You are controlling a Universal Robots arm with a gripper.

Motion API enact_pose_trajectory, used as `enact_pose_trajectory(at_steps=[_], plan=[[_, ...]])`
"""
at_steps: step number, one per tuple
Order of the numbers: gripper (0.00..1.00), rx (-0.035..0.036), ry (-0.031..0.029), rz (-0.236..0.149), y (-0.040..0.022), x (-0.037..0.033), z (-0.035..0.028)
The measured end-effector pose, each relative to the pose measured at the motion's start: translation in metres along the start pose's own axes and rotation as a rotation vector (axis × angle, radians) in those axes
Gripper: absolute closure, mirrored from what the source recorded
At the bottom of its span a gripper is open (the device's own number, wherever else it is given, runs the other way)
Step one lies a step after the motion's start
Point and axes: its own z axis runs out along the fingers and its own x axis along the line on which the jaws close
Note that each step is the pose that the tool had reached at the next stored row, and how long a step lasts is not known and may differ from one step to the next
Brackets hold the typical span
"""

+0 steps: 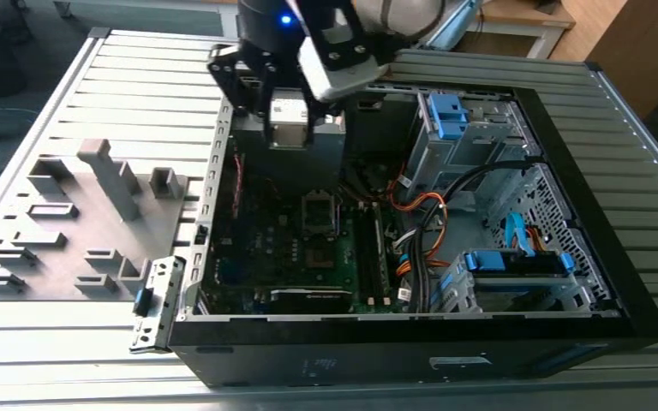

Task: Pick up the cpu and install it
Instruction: 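Pick up the cpu and move it towards the insertion slot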

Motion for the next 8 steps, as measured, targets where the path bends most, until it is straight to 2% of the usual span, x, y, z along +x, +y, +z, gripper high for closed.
enact_pose_trajectory(at_steps=[8], plan=[[0.53, 0.0000, 0.0002, 0.000, 0.0006, -0.0339, 0.0003]])
